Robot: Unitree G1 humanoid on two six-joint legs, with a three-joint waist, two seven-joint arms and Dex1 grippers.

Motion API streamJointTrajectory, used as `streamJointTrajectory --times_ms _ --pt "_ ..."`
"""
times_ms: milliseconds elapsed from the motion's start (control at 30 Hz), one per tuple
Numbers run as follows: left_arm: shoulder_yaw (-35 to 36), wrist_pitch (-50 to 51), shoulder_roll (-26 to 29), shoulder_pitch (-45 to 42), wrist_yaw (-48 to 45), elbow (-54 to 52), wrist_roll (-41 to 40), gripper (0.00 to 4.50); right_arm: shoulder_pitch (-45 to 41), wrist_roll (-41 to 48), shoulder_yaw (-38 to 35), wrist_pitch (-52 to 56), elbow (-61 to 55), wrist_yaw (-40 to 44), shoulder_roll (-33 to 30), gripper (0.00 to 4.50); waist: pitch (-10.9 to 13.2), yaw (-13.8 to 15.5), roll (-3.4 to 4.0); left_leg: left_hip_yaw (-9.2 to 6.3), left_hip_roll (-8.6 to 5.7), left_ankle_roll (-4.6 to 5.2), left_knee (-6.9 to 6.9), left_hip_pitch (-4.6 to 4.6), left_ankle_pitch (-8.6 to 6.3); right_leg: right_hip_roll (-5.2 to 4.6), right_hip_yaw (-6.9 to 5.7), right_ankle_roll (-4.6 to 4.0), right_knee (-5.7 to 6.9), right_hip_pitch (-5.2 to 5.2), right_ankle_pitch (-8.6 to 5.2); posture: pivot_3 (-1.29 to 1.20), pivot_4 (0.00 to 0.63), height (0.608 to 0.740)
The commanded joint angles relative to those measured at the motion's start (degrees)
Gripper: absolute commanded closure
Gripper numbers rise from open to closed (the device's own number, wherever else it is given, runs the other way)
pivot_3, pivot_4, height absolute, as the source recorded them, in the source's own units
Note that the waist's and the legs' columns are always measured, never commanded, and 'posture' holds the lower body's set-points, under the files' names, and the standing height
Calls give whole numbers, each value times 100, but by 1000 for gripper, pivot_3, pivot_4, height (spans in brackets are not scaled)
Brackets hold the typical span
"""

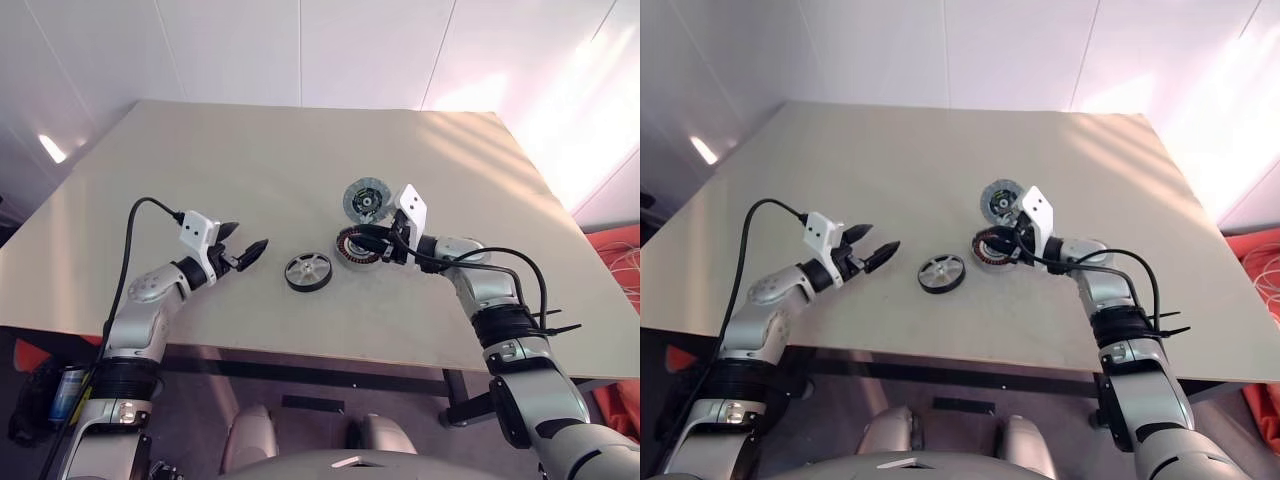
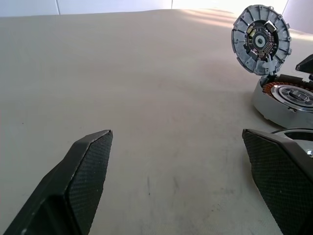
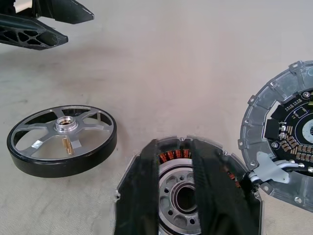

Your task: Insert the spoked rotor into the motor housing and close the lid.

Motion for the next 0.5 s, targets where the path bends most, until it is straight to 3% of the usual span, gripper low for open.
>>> streamJointTrajectory --times_ms 33,500 --pt "48 12 41 -121 62 -331 -5 0 -181 -70 -58 -147 55 -143 35 4318 0 -1 0 0 0 -1 0 0 0 0 0 0 0 0 0 0 0 740" --pt "81 205 79 -81 139 -553 -16 0 -297 -499 187 -376 791 -462 391 4318 -1 -17 -2 0 1 -1 0 0 1 1 0 0 0 -2 0 0 0 740"
